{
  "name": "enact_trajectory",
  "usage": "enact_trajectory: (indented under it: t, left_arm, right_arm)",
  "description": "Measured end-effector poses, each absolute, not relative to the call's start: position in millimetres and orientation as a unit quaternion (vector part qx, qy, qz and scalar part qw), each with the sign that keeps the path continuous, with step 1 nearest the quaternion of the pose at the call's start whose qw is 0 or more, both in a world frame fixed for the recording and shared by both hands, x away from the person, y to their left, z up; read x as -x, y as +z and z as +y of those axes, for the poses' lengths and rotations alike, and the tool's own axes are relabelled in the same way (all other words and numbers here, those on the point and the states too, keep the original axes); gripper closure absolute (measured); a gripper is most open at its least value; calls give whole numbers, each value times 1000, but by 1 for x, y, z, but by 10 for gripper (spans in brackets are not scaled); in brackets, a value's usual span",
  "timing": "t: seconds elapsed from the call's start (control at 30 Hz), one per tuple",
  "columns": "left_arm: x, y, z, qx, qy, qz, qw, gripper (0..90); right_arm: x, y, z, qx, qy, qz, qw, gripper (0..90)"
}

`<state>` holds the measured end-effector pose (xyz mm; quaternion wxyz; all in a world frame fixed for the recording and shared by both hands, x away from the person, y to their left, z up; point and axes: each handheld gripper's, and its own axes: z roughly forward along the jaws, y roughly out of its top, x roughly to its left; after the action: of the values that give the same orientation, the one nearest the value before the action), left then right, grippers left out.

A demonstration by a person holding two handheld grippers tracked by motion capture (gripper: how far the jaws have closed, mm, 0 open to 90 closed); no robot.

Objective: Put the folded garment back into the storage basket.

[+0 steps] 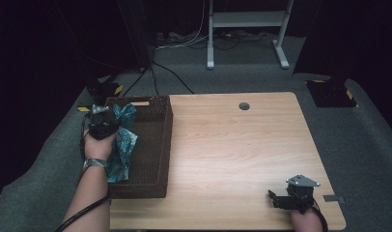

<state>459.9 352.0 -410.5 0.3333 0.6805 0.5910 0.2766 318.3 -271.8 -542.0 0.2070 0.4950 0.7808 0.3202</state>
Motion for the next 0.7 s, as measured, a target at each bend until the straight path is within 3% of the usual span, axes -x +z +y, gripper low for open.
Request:
enact_trajectory:
  t: [0.7]
  left_arm:
    - [-487, -431, 293, -731, 249, 575, 269, 797]
  right_arm:
    - [-318, -542, -271, -491, 321, 783, 205, 1]
